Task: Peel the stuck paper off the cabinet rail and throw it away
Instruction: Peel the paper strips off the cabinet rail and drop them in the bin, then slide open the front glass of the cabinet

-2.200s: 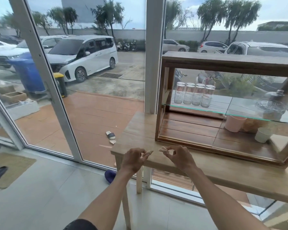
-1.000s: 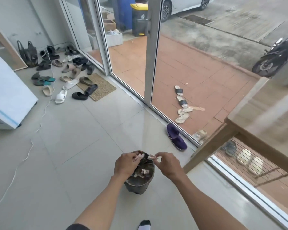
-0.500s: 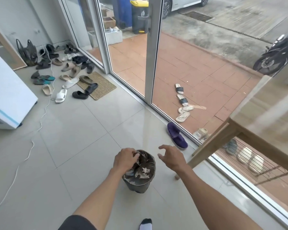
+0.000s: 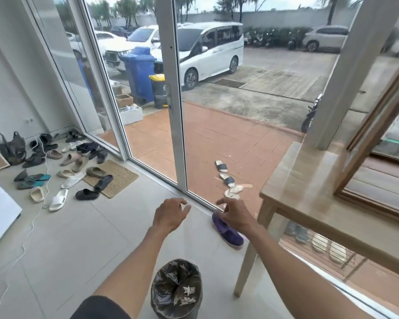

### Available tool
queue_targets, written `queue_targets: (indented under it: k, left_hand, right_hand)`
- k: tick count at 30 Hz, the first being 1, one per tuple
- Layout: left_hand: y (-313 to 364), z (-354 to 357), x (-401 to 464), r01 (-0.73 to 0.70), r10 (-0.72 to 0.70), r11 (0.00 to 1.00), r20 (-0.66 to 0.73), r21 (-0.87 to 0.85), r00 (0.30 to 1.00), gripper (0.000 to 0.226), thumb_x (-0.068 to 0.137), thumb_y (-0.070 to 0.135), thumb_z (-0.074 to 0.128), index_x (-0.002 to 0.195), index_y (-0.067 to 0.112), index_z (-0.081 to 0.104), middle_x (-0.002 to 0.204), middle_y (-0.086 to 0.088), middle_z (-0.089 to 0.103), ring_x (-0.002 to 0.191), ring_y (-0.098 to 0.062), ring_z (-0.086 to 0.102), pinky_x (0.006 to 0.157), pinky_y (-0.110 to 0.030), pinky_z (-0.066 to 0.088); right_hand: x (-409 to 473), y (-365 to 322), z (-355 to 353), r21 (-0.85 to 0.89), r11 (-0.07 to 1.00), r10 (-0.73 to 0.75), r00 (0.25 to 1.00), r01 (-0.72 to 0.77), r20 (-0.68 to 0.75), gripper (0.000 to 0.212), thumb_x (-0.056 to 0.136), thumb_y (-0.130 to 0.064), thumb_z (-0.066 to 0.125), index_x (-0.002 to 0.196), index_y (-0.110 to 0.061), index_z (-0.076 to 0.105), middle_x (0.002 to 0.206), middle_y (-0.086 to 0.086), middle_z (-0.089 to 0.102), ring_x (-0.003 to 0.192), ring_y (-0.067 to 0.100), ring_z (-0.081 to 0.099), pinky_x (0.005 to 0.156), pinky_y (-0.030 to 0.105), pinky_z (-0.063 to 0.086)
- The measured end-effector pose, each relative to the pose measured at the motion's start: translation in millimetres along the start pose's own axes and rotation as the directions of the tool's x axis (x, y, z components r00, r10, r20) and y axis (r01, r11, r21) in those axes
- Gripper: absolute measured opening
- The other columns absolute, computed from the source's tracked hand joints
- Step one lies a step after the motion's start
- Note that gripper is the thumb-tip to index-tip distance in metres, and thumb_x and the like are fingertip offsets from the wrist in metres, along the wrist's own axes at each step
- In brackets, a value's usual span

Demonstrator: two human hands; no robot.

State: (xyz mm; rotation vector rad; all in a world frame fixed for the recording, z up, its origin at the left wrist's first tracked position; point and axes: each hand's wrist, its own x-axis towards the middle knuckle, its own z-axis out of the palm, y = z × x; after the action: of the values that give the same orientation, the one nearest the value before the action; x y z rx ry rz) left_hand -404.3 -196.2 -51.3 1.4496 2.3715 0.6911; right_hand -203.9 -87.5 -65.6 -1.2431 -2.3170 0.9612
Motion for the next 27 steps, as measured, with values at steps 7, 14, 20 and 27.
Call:
queue_targets:
  k: [7,14,20,27]
  left_hand:
    - [114,-10,20,-0.202,0.203,0.979,-0.061,0.025,0.977,0.03,0.09,0.045,0.057,0.105,0.024,0.07,0.091,0.001,0.072,0.091,-0.022,0.066,0.079,-0.035,0.053]
    - [228,39,17,-0.356,0.356,0.935,-0.014,0.014,0.935,0.029,0.089,0.047,0.057,0.105,0.027,0.07,0.095,0.002,0.073,0.092,-0.023,0.067,0.075,-0.033,0.048]
    - [327,104,-4,-0.506,0.507,0.862,0.06,-0.037,0.86,0.027,0.089,0.047,0.057,0.103,0.027,0.069,0.086,0.007,0.066,0.091,-0.02,0.065,0.077,-0.035,0.051]
    - [417,174,-49,-0.657,0.66,0.751,0.128,-0.073,0.74,0.021,0.089,0.043,0.057,0.086,0.024,0.067,0.083,0.009,0.063,0.081,-0.018,0.062,0.065,-0.03,0.042]
  right_hand:
    - [-17,9,-108,-0.029,0.999,-0.028,0.983,0.023,-0.183,0.019,0.083,-0.027,0.073,0.102,-0.023,0.072,0.067,-0.005,0.063,0.056,0.003,0.051,0.059,0.016,0.039]
    - [-72,73,-205,-0.073,0.994,0.057,0.94,-0.086,-0.335,0.021,0.084,-0.025,0.072,0.104,-0.019,0.072,0.059,-0.007,0.056,0.052,0.004,0.049,0.059,0.019,0.04]
    - [-144,139,-277,-0.077,0.973,0.158,0.868,-0.219,-0.47,0.019,0.083,-0.025,0.072,0.1,-0.018,0.073,0.071,-0.003,0.062,0.065,0.013,0.054,0.069,0.024,0.043]
    - [-232,203,-345,-0.036,0.93,0.283,0.773,-0.366,-0.568,0.021,0.083,-0.031,0.072,0.103,-0.025,0.072,0.072,-0.006,0.062,0.069,0.011,0.058,0.07,0.023,0.042]
